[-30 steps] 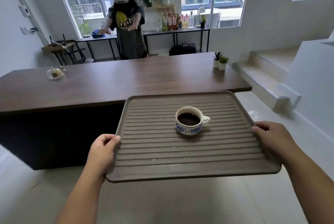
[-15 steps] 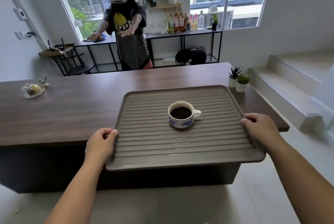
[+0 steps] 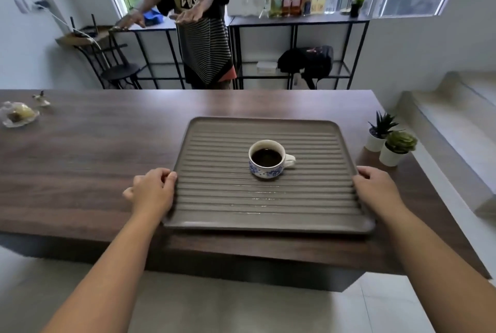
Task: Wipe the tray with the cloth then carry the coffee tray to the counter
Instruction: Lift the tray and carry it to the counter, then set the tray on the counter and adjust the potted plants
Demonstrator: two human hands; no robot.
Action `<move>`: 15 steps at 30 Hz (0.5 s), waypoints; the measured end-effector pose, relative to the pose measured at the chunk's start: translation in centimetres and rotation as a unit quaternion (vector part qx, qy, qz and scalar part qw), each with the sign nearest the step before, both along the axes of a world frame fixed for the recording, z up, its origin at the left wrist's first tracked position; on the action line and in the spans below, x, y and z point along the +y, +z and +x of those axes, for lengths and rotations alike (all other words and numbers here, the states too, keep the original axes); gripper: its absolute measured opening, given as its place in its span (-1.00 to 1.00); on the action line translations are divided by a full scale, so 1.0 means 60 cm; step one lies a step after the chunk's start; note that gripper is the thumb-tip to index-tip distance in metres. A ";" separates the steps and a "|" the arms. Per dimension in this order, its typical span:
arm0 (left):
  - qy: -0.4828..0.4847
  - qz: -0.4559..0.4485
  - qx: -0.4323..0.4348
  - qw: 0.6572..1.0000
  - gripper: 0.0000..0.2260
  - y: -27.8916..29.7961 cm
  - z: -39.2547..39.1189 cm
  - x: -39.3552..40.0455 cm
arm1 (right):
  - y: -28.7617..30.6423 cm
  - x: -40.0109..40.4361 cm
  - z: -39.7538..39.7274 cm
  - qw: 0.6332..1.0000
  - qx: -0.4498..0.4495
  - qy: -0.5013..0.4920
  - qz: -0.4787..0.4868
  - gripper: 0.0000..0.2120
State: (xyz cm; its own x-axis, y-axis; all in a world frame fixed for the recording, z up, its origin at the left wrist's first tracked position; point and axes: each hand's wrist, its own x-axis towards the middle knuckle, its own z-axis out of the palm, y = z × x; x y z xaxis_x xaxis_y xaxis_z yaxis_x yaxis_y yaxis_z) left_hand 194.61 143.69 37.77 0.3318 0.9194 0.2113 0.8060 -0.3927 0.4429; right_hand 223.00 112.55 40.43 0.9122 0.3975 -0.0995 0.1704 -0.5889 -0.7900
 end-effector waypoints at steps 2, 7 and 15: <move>-0.002 0.002 0.004 1.000 -0.78 -0.007 0.017 0.018 | -0.009 0.015 0.013 1.000 0.002 0.001 -0.007 -0.79; -0.005 -0.011 0.022 1.000 -0.77 -0.024 0.072 0.074 | -0.035 0.065 0.052 1.000 -0.001 -0.019 -0.012 -0.82; -0.011 -0.033 0.029 0.999 -0.77 -0.040 0.121 0.137 | -0.053 0.127 0.094 0.998 -0.035 -0.039 -0.038 -0.75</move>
